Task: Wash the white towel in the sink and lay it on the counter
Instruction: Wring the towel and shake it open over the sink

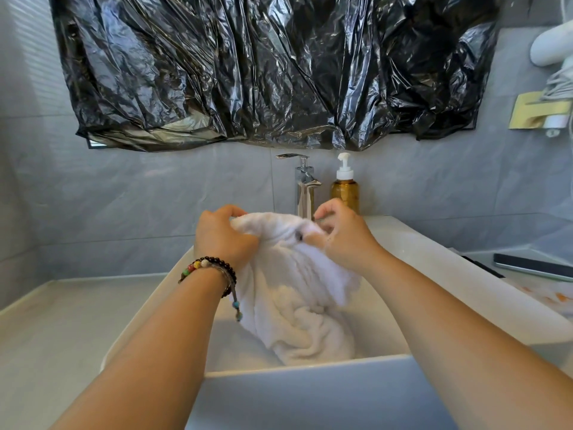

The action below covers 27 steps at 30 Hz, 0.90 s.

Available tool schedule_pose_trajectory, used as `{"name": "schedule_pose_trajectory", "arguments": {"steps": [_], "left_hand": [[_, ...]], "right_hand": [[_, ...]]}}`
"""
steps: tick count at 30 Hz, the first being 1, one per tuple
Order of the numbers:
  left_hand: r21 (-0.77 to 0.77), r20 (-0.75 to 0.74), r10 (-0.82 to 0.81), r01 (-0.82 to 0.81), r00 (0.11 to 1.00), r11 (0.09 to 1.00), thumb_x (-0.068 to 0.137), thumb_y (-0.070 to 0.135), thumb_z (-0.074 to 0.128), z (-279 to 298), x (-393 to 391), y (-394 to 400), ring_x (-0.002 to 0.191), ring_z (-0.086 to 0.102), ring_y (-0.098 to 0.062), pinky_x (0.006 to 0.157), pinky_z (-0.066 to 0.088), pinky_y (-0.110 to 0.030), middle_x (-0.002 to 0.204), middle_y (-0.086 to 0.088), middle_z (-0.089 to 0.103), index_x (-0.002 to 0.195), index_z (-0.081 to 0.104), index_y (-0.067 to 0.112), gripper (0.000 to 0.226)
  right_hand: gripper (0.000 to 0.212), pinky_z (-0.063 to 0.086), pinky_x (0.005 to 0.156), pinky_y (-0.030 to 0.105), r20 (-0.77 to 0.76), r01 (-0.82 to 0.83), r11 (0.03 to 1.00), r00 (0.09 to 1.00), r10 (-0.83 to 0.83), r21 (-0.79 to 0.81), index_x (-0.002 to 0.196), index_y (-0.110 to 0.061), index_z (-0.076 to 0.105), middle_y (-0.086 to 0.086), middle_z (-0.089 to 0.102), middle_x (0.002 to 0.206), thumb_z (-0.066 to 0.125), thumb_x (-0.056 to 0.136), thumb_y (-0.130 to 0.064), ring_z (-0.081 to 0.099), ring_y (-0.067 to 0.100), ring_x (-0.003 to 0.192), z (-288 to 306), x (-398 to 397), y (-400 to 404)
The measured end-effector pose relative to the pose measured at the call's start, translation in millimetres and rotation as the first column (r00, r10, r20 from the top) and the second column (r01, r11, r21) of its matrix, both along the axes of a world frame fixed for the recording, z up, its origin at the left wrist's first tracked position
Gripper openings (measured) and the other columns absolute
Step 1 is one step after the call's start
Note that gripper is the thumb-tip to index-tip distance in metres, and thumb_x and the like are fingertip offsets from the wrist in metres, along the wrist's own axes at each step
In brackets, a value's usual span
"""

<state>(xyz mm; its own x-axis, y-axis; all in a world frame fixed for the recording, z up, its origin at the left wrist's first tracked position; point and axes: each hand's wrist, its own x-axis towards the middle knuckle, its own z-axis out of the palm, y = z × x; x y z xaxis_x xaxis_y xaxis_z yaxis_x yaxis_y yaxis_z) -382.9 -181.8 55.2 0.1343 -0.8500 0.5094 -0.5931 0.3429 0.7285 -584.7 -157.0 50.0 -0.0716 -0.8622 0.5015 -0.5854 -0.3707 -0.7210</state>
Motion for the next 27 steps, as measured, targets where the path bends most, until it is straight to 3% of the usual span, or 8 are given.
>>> {"name": "schedule_pose_trajectory", "arguments": {"steps": [3, 5, 7, 10, 13, 15, 22, 27], "left_hand": [[0.035, -0.015, 0.055, -0.055, 0.998, 0.998, 0.064, 0.018, 0.054, 0.2, 6.2, 1.1, 0.080, 0.060, -0.025, 0.058, 0.041, -0.027, 0.096, -0.010, 0.062, 0.078, 0.061, 0.026, 0.017], [0.047, -0.013, 0.040, -0.039, 0.999, 0.998, 0.055, 0.029, 0.049, -0.4, 5.8, 2.0, 0.073, 0.058, -0.024, 0.057, 0.040, -0.026, 0.086, -0.008, 0.062, 0.071, 0.058, 0.022, 0.020], [0.070, 0.027, -0.015, 0.013, 1.000, 0.997, 0.051, 0.036, 0.052, 0.3, 1.7, 1.5, 0.063, 0.050, -0.025, 0.056, 0.038, -0.027, 0.070, -0.006, 0.055, 0.065, 0.052, 0.012, 0.028], [0.130, 0.115, -0.181, 0.166, 0.977, 0.978, 0.049, 0.047, 0.062, 1.2, -8.7, 6.5, 0.059, 0.037, -0.019, 0.054, 0.030, -0.028, 0.063, -0.002, 0.039, 0.058, 0.042, 0.013, 0.041], [0.163, 0.054, -0.356, 0.344, 0.933, 0.925, 0.060, 0.058, 0.064, -2.4, -16.2, 10.6, 0.064, 0.039, -0.016, 0.061, 0.033, -0.028, 0.070, 0.001, 0.043, 0.072, 0.049, 0.014, 0.048], [0.188, -0.043, -0.434, 0.434, 0.900, 0.881, 0.087, 0.041, 0.063, -7.9, -20.9, 11.8, 0.071, 0.048, -0.015, 0.066, 0.039, -0.029, 0.075, 0.005, 0.050, 0.078, 0.051, 0.017, 0.028], [0.047, 0.001, -0.229, 0.229, 0.973, 0.972, 0.099, 0.025, 0.044, -6.0, -30.8, 11.4, 0.063, 0.043, -0.013, 0.054, 0.030, -0.027, 0.071, 0.002, 0.048, 0.071, 0.044, 0.019, 0.029], [0.057, -0.176, -0.213, 0.226, 0.961, 0.973, 0.093, 0.029, 0.052, -5.1, -36.1, 12.3, 0.058, 0.031, -0.020, 0.056, 0.026, -0.028, 0.054, 0.002, 0.033, 0.055, 0.030, 0.019, 0.046]], "right_hand": [[0.028, 0.037, 0.064, 0.027, -0.075, -0.149, 0.940, 0.981, 0.179, 0.307, 0.085, -0.015, 0.066, 0.009, 0.062, 0.077, 0.080, 0.073, -0.036, 0.050, 0.013, 0.070, -6.2, 1.8, -0.7], [0.024, 0.031, 0.065, 0.031, -0.018, -0.175, 0.917, 0.981, 0.194, 0.358, 0.069, -0.014, 0.060, 0.004, 0.051, 0.068, 0.074, 0.075, -0.032, 0.043, 0.018, 0.068, -6.0, 5.8, 3.3], [0.021, 0.040, 0.069, 0.034, 0.129, -0.174, 0.919, 0.982, 0.136, 0.353, 0.085, -0.012, 0.063, 0.005, 0.060, 0.081, 0.067, 0.081, -0.032, 0.054, 0.022, 0.076, -3.5, 6.5, 3.1], [0.031, 0.050, 0.084, 0.040, 0.296, -0.190, 0.937, 0.950, 0.100, 0.293, 0.112, -0.011, 0.062, 0.011, 0.067, 0.104, 0.060, 0.089, -0.032, 0.065, 0.027, 0.094, -0.6, 0.5, 1.5], [0.017, 0.045, 0.072, 0.033, 0.197, -0.107, 0.980, 0.978, 0.072, 0.170, 0.101, -0.005, 0.058, 0.007, 0.060, 0.090, 0.057, 0.092, -0.020, 0.056, 0.019, 0.081, -2.2, 1.1, 3.3], [0.008, 0.042, 0.068, 0.028, 0.108, -0.059, 0.996, 0.993, 0.051, 0.065, 0.086, -0.012, 0.057, 0.001, 0.058, 0.083, 0.054, 0.094, -0.013, 0.053, 0.016, 0.077, -3.8, 6.9, 3.3], [0.039, 0.029, 0.053, 0.029, -0.132, 0.052, 0.988, 0.989, -0.072, -0.145, 0.058, -0.016, 0.047, -0.001, 0.044, 0.057, 0.058, 0.095, -0.022, 0.040, 0.016, 0.058, -1.5, 25.0, 2.0], [0.033, 0.033, 0.060, 0.030, 0.441, -0.167, 0.983, 0.890, 0.118, 0.073, 0.059, -0.012, 0.056, 0.004, 0.048, 0.058, 0.063, 0.089, -0.021, 0.043, 0.019, 0.062, 2.2, 21.6, 10.1]]}}
